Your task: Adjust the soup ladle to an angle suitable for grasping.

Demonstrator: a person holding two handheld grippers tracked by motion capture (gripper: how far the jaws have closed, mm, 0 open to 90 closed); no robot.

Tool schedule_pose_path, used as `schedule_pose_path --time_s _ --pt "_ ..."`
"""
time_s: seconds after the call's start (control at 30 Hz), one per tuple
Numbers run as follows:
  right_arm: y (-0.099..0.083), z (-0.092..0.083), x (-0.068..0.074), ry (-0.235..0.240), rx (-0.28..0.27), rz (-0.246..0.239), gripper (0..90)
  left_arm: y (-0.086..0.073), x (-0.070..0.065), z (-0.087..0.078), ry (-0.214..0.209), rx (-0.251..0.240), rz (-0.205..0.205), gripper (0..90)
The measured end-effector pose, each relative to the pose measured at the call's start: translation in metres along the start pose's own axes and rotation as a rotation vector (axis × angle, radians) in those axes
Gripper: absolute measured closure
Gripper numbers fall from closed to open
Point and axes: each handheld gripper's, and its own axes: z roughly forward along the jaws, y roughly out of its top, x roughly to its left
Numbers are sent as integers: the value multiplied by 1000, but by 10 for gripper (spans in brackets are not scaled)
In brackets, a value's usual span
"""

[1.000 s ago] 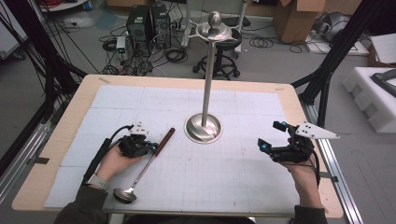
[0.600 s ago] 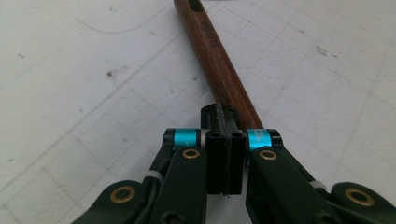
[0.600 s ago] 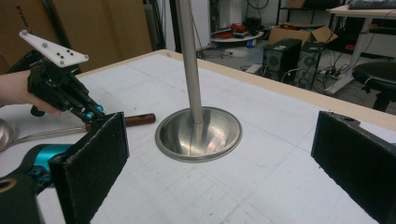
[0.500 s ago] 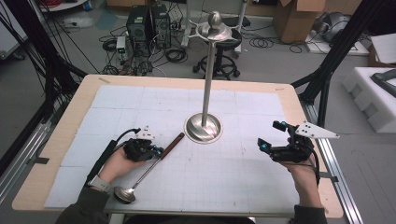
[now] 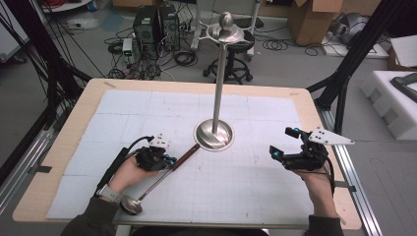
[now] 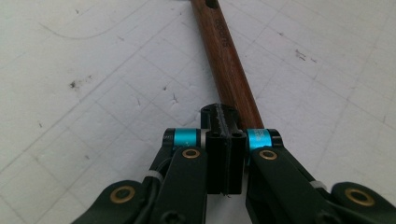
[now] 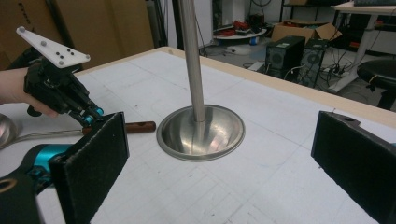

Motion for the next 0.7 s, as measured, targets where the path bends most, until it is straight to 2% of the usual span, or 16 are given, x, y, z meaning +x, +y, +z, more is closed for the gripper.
schedule_pose_path --time_s 0.17,0.23,0.3,0.37,0.53,0.6,0.67,0.7 --pt "0 1 -2 0 -5 5 27 3 -2 1 12 18 7 897" --pt "1 1 -2 0 -11 7 27 4 -5 3 20 9 18 897" --pt "2 2 -3 3 -12 5 27 6 -5 4 4 8 14 897" --pt "2 2 -3 3 -11 8 27 7 -7 6 9 10 15 897" --pt "2 4 -5 7 -17 11 27 12 -16 11 -16 23 49 897" --pt "2 4 -5 8 -19 9 27 15 -23 12 -30 37 79 897" --pt "2 4 -5 7 -21 10 27 15 -26 13 -36 40 89 897" --pt "2 3 -6 5 -24 13 27 16 -30 13 -45 55 110 897"
